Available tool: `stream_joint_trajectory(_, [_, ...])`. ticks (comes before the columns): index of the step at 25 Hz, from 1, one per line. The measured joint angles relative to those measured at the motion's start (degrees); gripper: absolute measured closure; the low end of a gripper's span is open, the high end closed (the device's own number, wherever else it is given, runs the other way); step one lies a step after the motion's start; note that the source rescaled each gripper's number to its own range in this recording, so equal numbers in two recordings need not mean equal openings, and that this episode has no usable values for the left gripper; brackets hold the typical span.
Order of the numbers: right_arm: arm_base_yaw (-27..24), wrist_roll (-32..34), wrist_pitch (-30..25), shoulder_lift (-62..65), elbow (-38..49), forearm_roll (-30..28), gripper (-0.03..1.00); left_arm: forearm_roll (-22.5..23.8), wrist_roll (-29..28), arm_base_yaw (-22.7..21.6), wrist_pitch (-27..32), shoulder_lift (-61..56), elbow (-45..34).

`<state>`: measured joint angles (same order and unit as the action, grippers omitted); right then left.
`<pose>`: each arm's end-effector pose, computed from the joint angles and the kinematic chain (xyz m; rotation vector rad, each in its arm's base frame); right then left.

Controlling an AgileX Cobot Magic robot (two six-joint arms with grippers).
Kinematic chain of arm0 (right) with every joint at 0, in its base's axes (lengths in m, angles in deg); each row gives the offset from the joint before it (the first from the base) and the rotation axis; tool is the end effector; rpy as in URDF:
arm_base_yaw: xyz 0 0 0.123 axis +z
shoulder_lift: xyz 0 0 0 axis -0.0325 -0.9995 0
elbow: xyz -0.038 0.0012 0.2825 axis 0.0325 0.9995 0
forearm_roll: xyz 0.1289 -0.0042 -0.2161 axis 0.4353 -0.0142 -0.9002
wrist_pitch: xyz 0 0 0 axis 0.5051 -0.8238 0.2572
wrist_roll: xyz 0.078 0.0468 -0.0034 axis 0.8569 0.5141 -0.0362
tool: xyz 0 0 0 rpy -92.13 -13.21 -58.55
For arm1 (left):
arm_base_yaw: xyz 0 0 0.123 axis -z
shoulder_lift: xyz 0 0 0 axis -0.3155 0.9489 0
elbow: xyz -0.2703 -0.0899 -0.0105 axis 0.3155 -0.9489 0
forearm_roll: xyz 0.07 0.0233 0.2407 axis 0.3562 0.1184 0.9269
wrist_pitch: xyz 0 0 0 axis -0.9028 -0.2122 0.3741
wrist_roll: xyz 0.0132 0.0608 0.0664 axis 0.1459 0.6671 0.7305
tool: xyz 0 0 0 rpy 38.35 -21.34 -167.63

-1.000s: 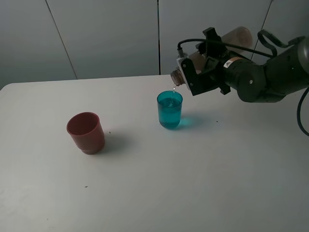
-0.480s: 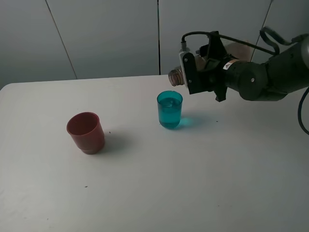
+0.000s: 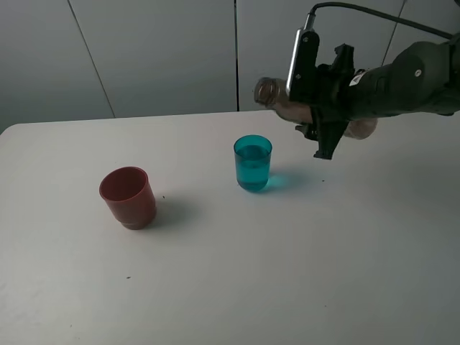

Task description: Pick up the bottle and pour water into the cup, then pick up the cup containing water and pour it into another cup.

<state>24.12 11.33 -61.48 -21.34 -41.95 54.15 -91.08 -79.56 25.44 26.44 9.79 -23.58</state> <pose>0.3110 0.1246 0.1860 -1.4710 1.7345 -0.3737 -0.0094 -0.0072 0.2791 0.3022 2.0334 -0.0972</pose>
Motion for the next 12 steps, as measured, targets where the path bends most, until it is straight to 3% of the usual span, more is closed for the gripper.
stream_joint_trajectory(9, [-4.27, 36.99, 1.02, 0.0, -0.26, -2.12, 0.97, 0.0, 0.0, 0.0, 0.0, 0.0, 0.0])
stream_joint_trajectory(12, [-4.36, 43.68, 3.75, 0.0, -0.26, 1.07, 0.97, 0.0, 0.0, 0.0, 0.0, 0.0, 0.0])
